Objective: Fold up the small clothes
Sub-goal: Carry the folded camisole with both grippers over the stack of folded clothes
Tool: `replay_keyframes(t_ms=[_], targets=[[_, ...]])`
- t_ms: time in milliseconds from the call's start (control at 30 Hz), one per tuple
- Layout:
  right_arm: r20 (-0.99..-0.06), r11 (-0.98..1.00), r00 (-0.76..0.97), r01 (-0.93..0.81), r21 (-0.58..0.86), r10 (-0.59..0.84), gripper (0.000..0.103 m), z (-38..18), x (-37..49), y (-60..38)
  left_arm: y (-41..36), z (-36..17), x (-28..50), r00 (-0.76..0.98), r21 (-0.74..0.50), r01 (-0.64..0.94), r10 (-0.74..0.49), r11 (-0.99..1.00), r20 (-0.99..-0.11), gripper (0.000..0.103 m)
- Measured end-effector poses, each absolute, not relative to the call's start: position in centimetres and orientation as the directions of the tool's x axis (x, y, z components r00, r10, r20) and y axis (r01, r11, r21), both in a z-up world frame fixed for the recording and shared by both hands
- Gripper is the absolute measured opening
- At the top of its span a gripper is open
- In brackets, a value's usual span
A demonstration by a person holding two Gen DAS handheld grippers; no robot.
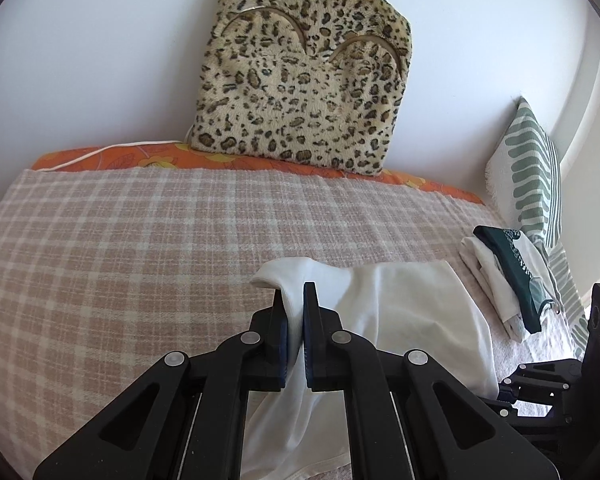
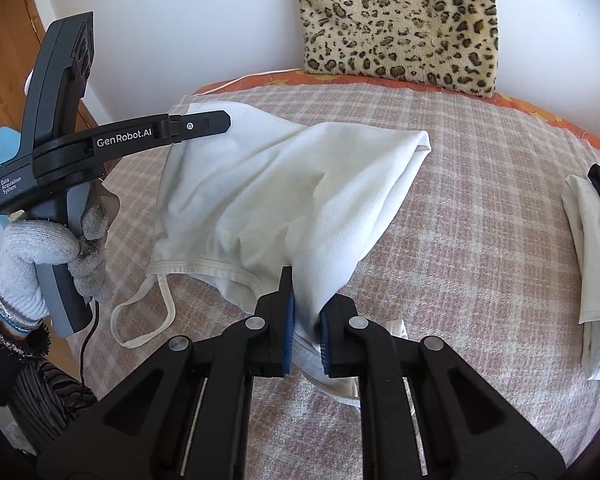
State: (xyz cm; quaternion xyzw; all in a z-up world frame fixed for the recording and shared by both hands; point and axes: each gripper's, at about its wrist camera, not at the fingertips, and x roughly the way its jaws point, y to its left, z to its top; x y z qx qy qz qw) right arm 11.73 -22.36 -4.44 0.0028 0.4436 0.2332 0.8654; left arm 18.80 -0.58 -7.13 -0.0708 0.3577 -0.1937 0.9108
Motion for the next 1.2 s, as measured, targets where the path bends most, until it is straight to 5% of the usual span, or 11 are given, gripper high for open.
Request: replay_keyframes(t_ms=[600, 1200], targets=[[-0.726, 0.946, 0.616, -0.277, 0.166, 0.307, 0.011, -0.3, 10.3, -35.0, -13.5, -0.9, 19.0, 0.639, -0.277, 0.491, -0.557, 0.826, -0.53, 0.004], [-0.747, 0.987, 0.652, -0.158, 0.03, 0.127, 0.011, 4.0, 10.8, -51.2, -29.3, -0.2, 19.0, 0.536, -0.307, 0.619, -0.675, 0.723, -0.507, 0.004]])
